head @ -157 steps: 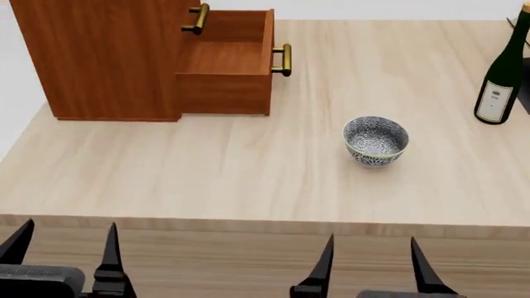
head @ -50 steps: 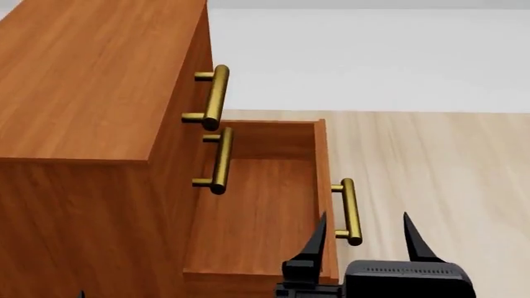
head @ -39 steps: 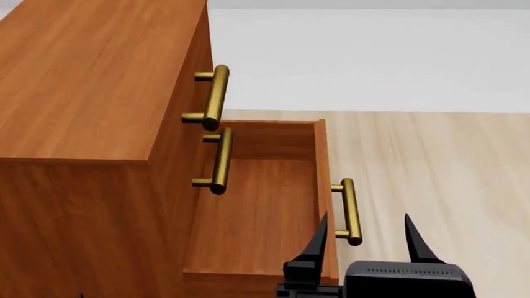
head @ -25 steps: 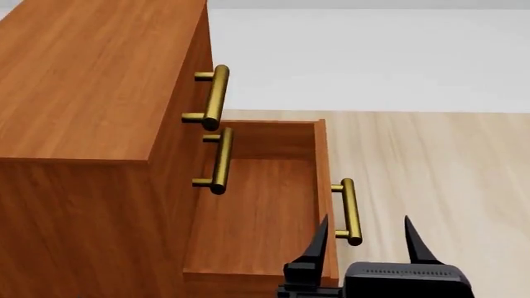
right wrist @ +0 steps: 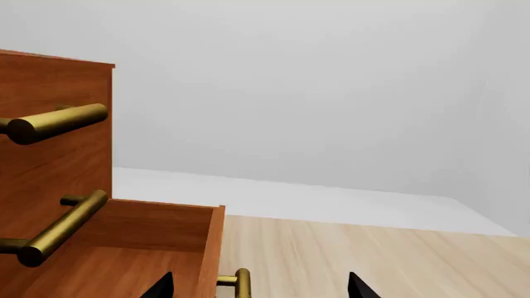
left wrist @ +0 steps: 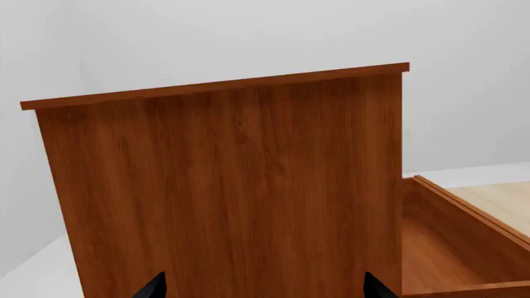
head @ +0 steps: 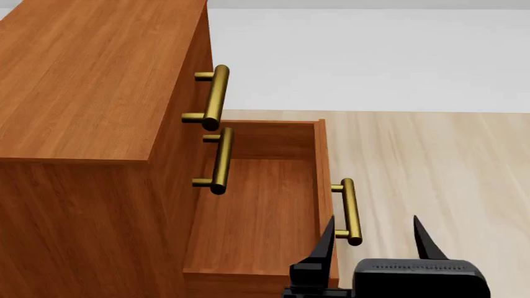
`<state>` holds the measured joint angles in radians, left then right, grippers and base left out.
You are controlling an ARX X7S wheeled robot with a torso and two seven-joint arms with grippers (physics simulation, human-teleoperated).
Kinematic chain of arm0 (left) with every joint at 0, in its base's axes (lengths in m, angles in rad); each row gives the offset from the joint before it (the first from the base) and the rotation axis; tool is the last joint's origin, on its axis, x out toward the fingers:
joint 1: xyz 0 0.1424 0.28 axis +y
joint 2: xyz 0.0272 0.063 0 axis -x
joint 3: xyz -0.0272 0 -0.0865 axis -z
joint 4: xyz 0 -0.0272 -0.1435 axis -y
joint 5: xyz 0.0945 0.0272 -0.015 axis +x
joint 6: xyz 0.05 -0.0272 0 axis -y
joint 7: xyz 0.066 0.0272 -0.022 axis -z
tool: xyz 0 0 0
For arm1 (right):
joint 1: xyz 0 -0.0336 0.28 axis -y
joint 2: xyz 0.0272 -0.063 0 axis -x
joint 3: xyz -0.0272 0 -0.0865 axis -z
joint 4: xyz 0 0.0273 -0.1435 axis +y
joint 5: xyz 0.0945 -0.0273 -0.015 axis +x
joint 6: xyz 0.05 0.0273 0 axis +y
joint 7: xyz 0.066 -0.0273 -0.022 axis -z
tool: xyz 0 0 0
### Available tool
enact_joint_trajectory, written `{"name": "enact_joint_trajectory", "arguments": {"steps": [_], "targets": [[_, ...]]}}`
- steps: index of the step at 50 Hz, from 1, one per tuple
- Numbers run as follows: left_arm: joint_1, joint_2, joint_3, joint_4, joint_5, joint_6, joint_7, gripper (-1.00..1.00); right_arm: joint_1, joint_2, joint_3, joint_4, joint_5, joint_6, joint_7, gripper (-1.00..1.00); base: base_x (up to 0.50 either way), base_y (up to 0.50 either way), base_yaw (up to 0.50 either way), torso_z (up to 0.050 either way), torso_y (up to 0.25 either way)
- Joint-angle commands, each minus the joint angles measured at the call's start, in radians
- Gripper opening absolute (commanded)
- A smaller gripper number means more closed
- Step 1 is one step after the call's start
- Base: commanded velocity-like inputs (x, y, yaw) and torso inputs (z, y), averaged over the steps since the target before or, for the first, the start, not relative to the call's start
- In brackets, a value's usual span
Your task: Put the bowl in the bottom drawer of the cabinet.
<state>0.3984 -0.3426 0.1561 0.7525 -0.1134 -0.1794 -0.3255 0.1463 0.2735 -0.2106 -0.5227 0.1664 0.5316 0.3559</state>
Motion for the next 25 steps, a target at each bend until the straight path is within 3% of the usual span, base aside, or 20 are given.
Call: {"name": "enact_joint_trajectory", "arguments": {"steps": [1, 14, 25], "targets": [[-0.005, -0.002, -0.002, -0.017, -0.008, 0.003, -0.006, 1.0, -0.002, 0.063, 0.045, -0.173, 0.061, 0.208, -0.004, 1.0, 0.0, 0.0, 0.0, 0.0, 0.0], [-0.013, -0.006, -0.005, -0.022, -0.015, -0.003, -0.014, 1.0, 0.083, 0.118, 0.287, -0.436, 0.277, 0.663, -0.035, 1.0, 0.0, 0.0, 0.0, 0.0, 0.0], [-0.008, -0.012, -0.016, -0.007, -0.028, -0.013, -0.024, 1.0, 0.15, 0.149, 0.565, -0.494, 0.431, 0.998, -0.099, 1.0, 0.0, 0.0, 0.0, 0.0, 0.0]]}}
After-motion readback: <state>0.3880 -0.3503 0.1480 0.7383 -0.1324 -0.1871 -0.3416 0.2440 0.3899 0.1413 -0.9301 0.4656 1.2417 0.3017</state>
